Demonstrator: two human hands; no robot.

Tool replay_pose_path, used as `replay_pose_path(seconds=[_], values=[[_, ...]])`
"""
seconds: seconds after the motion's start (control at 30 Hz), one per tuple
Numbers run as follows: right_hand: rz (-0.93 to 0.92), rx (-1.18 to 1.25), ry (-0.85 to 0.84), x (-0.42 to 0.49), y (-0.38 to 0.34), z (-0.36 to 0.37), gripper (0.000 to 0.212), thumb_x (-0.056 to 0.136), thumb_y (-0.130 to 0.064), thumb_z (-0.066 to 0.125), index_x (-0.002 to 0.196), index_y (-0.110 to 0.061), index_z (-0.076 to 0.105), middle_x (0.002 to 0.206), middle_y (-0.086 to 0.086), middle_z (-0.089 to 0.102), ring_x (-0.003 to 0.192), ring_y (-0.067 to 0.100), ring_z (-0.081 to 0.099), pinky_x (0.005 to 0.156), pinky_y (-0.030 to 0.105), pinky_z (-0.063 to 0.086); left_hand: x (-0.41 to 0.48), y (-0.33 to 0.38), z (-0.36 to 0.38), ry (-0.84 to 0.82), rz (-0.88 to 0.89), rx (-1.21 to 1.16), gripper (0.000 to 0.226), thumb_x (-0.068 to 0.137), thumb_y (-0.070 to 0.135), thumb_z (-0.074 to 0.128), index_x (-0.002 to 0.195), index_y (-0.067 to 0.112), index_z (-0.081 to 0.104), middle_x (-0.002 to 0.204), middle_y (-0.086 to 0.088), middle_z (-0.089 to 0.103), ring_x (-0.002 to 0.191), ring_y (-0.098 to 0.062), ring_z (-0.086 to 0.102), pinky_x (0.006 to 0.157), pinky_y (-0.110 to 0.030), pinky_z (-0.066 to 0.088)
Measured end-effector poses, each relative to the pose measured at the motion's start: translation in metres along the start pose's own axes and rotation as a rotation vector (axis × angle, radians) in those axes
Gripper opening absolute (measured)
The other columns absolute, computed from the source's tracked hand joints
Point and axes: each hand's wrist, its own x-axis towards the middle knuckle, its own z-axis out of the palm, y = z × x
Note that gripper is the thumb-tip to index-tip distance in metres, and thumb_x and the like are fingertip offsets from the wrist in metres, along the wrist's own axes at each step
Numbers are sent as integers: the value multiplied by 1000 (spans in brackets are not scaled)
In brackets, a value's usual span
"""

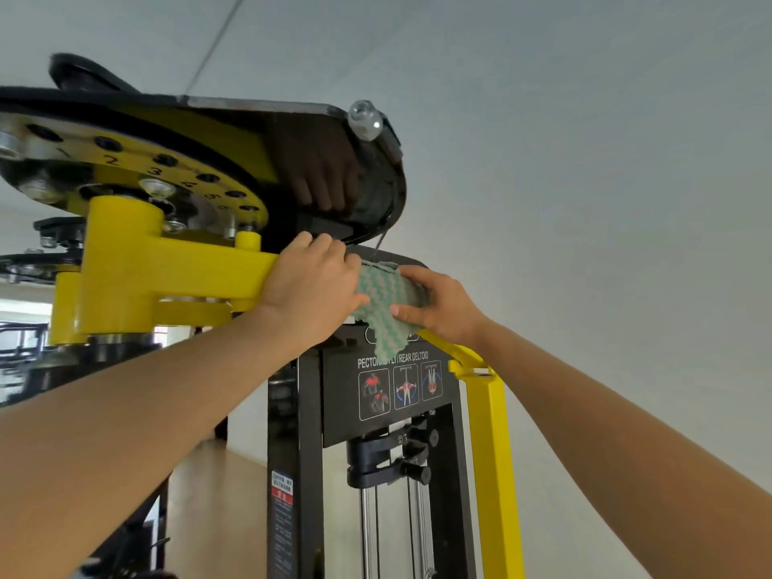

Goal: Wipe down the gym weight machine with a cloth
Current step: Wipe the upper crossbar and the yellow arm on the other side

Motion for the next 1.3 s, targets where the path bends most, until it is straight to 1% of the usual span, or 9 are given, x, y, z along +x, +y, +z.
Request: replay_pose_path(seconds=[0.23,0.4,0.6,0.73,0.87,0.93,1.03,1.17,1.3], values=[[61,42,3,-14,45,-12,58,83,-29,81,136,-19,60,120,-3,67,109,12,64,97,27,52,35,40,9,-146,-3,-65,50,103,58,37,126,16,52,123,-8,62,118,-26,54,98,-40,36],[121,16,2,-29,66,-23,53,86,-26,78,136,-19,61,114,-6,66,105,10,63,89,14,49,56,62,17,-224,67,-72,47,104,54,35,135,22,50,125,-9,61,120,-28,52,98,-40,34],[224,-153,-36,-38,95,-34,59,86,-36,78,140,-21,58,122,0,69,106,15,65,85,22,52,81,87,29,-295,133,-129,42,104,53,40,129,23,57,127,-7,64,122,-27,52,99,-40,34],[263,-280,-35,-46,113,-38,62,86,-39,76,141,-18,56,124,2,68,109,18,62,97,38,52,90,111,36,-288,168,-132,42,104,51,41,125,20,59,128,-6,63,122,-26,50,98,-39,34],[196,-320,-44,-46,125,-38,53,87,-33,76,135,-17,61,114,1,70,98,18,65,86,31,52,101,131,41,-319,194,-64,47,104,54,39,126,19,61,132,-4,62,130,-27,41,103,-40,32],[144,-366,-70,-43,131,-41,38,86,-31,76,121,-17,67,100,0,71,85,18,62,76,32,50,105,139,44,-322,190,-43,53,103,57,38,129,17,61,135,-4,59,134,-27,35,104,-41,31],[98,-380,-74,-38,139,-47,36,83,-32,78,115,-18,70,94,0,72,81,20,63,74,35,53,114,148,46,-334,202,-44,56,102,58,39,129,14,62,136,-5,56,133,-27,36,104,-41,32],[42,-345,-82,-36,148,-51,33,80,-31,81,109,-19,70,84,-6,67,72,13,58,64,27,45,118,155,45,-431,215,-120,53,102,58,41,138,23,56,132,-4,62,124,-26,48,86,-37,32],[59,-278,-114,-36,141,-56,39,83,-30,78,119,-20,69,96,-2,71,85,17,64,74,32,52,110,141,39,-431,194,-123,46,101,58,43,139,34,54,128,-2,63,118,-27,48,87,-39,31]])
